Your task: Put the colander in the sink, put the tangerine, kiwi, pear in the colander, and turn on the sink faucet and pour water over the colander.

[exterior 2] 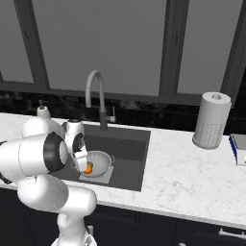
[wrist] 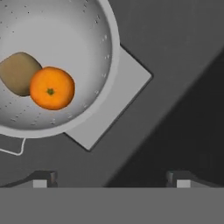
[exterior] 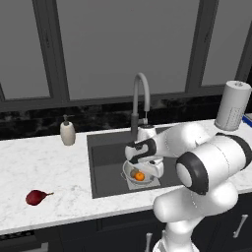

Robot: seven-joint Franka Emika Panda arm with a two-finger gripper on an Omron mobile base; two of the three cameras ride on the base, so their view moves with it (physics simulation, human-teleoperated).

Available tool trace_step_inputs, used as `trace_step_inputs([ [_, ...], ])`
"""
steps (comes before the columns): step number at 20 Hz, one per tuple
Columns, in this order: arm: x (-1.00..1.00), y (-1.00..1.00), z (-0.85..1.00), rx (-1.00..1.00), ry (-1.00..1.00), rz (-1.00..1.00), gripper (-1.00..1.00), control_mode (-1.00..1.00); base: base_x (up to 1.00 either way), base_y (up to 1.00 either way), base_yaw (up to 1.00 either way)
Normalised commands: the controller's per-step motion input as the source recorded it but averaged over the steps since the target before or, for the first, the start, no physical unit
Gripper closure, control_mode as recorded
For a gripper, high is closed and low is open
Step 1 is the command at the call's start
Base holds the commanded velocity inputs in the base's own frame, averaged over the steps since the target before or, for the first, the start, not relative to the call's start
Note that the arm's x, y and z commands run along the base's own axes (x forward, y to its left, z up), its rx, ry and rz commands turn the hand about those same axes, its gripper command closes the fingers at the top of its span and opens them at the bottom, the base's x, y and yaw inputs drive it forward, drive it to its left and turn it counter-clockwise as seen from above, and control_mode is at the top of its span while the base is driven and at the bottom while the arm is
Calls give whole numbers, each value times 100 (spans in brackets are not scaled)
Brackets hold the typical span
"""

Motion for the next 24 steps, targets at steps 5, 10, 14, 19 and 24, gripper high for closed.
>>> trace_step_inputs([
  [5,0,15,66,0,2,-6,-100,-100,0,0,0],
  [10,-17,20,69,0,3,1,-100,-100,0,0,0],
  [14,-43,37,57,0,2,3,-100,-100,0,0,0],
  [19,-61,64,39,0,0,0,-100,-100,0,0,0],
  [24,-60,76,25,0,3,0,-100,-100,0,0,0],
])
